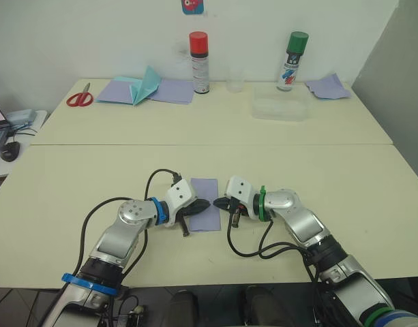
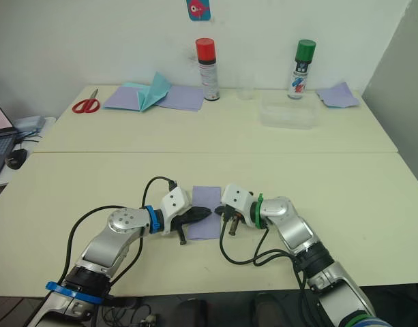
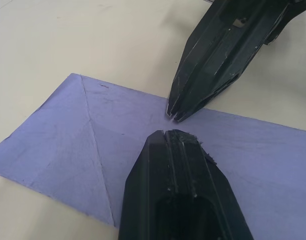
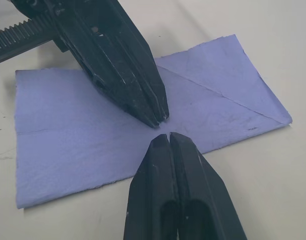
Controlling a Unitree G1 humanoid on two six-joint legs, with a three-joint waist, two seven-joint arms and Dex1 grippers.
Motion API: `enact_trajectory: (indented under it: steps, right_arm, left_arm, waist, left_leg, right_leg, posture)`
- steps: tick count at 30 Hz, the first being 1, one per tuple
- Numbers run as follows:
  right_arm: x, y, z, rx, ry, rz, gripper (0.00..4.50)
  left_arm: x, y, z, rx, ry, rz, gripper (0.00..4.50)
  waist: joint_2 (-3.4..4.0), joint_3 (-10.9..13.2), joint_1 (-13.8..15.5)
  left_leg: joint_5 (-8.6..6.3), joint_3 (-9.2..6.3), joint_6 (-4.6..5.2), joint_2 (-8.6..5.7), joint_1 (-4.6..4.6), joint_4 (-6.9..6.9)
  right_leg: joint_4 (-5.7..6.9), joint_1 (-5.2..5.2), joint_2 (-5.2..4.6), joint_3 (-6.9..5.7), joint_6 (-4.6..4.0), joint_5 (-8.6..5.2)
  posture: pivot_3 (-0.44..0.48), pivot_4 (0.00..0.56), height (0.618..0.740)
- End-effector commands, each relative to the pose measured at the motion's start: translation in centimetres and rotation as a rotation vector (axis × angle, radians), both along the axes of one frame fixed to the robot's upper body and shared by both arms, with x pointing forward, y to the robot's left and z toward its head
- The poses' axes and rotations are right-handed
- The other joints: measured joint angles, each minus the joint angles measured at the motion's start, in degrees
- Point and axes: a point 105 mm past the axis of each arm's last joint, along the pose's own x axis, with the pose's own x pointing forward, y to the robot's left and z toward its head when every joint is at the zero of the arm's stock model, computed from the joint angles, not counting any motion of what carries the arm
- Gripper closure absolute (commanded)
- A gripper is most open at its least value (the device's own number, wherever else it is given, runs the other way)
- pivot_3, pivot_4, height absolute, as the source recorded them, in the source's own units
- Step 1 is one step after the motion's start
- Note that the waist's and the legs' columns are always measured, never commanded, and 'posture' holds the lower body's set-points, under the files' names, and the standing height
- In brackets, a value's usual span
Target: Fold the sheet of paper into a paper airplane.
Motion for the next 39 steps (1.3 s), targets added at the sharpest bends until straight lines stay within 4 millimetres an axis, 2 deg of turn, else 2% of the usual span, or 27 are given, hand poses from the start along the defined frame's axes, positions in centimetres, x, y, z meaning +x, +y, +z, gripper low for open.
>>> enact_trajectory:
  steps: [1,8,15,21,25,28,33,39]
  right_arm:
    - [0.1,-0.9,-1.7,-0.053,0.037,-0.033,4.48]
    - [0.2,-0.9,-1.7,-0.053,0.036,-0.034,4.48]
    - [0.3,-0.8,-1.7,-0.051,0.037,-0.034,4.48]
    - [0.4,-0.8,-1.8,-0.052,0.039,-0.037,4.48]
    - [0.5,-0.6,-1.7,-0.049,0.041,-0.035,4.48]
    - [0.5,-0.4,-1.7,-0.048,0.042,-0.029,4.48]
    - [0.6,-0.3,-1.6,-0.046,0.042,-0.025,4.48]
    - [0.7,-0.3,-1.4,-0.043,0.040,-0.027,4.48]
  left_arm:
    - [-0.7,2.0,-3.2,0.065,0.113,0.075,4.50]
    - [-0.4,2.4,-2.6,0.066,0.083,0.094,4.50]
    - [0.1,3.1,-0.5,0.002,0.052,0.126,4.50]
    - [-0.4,6.0,3.2,-0.135,0.031,0.210,4.50]
    - [-1.5,7.8,3.4,-0.216,0.085,0.248,4.50]
    - [-2.0,7.7,3.1,-0.260,0.117,0.251,4.50]
    - [-2.3,5.3,2.2,-0.288,0.161,0.208,4.50]
    - [-2.3,4.8,1.6,-0.254,0.149,0.197,4.50]
  waist:
    - [0.00,0.0,0.0]
    - [0.00,0.0,-0.1]
    - [0.00,0.0,-0.1]
    - [-0.01,0.1,-0.6]
    - [-0.03,0.1,-0.6]
    - [-0.04,0.1,-0.6]
    - [-0.05,0.1,-0.6]
    - [-0.07,0.1,-0.8]
  left_leg:
    - [0.00,0.01,0.00,0.00,0.00,0.00]
    - [0.00,0.01,0.00,0.01,0.03,0.00]
    - [0.00,0.01,0.00,0.02,0.03,0.01]
    - [0.00,-0.01,0.00,0.04,-0.04,0.00]
    - [0.00,-0.05,0.00,0.02,-0.35,0.00]
    - [0.00,-0.03,0.00,0.00,-0.35,0.01]
    - [0.01,-0.03,0.00,0.01,-0.34,0.02]
    - [0.01,0.00,0.00,0.03,-0.34,0.02]
  right_leg:
    - [0.00,0.00,0.00,0.00,0.00,0.00]
    - [0.01,0.01,0.00,0.00,0.01,0.01]
    - [0.01,0.01,0.00,0.01,0.02,0.01]
    - [0.02,-0.05,0.00,-0.02,0.05,0.03]
    - [0.01,-0.32,-0.01,-0.06,0.28,0.17]
    - [0.00,-0.32,-0.04,-0.04,0.29,0.17]
    - [0.01,-0.33,-0.04,-0.02,0.23,0.14]
    - [0.04,-0.36,-0.02,0.00,0.33,0.20]
  posture:
    - [0.000,0.150,0.740]
    - [0.000,0.150,0.740]
    - [0.000,0.150,0.740]
    - [0.000,0.150,0.740]
    - [0.000,0.150,0.740]
    - [0.000,0.150,0.740]
    - [0.000,0.150,0.740]
    - [0.000,0.150,0.740]
